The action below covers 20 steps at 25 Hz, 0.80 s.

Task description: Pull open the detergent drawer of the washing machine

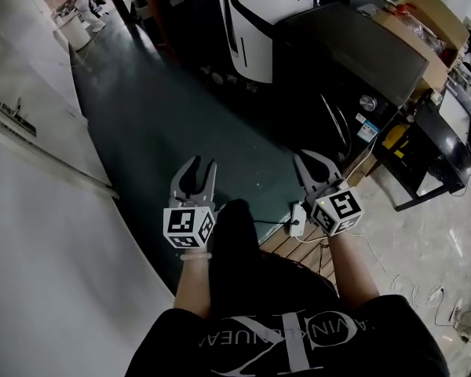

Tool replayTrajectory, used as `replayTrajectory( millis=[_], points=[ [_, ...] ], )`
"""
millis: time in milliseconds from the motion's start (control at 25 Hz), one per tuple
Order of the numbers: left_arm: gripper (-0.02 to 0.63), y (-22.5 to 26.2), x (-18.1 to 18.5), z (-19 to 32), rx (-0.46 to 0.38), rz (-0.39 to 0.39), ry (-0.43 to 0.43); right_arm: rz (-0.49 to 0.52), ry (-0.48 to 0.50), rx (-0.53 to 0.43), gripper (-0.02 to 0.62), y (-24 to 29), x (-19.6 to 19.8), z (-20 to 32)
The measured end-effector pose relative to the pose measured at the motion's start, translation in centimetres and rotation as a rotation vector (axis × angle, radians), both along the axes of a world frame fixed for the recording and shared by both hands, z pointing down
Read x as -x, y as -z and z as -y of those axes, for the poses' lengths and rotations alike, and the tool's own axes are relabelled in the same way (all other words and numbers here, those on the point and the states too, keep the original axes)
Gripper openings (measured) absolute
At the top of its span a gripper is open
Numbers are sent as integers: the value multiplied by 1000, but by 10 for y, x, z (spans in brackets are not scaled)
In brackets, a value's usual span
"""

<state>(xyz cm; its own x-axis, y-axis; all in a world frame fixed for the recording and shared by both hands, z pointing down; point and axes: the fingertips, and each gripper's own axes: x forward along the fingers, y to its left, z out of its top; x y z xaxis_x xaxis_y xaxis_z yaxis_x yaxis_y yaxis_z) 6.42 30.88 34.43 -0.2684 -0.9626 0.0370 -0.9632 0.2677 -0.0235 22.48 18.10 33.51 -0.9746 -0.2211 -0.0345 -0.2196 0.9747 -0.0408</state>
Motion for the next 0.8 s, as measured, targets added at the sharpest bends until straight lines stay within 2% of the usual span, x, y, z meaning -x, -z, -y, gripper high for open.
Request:
replayTrajectory(
  millis=[200, 360, 520, 800],
  points=[
    [144, 2, 17, 48, 7, 3, -56, -23, -20, 7, 12, -4, 14, 28],
    [144, -3, 46, 93, 8, -1, -100, -33, -63, -20, 12, -9, 35, 57],
    [144, -6, 77, 146, 16, 0, -173, -31, -133, -54, 14, -8, 60, 91],
    [144, -7, 131, 242, 43, 43, -342, -32, -302, -35, 12, -12, 106, 157]
  ],
)
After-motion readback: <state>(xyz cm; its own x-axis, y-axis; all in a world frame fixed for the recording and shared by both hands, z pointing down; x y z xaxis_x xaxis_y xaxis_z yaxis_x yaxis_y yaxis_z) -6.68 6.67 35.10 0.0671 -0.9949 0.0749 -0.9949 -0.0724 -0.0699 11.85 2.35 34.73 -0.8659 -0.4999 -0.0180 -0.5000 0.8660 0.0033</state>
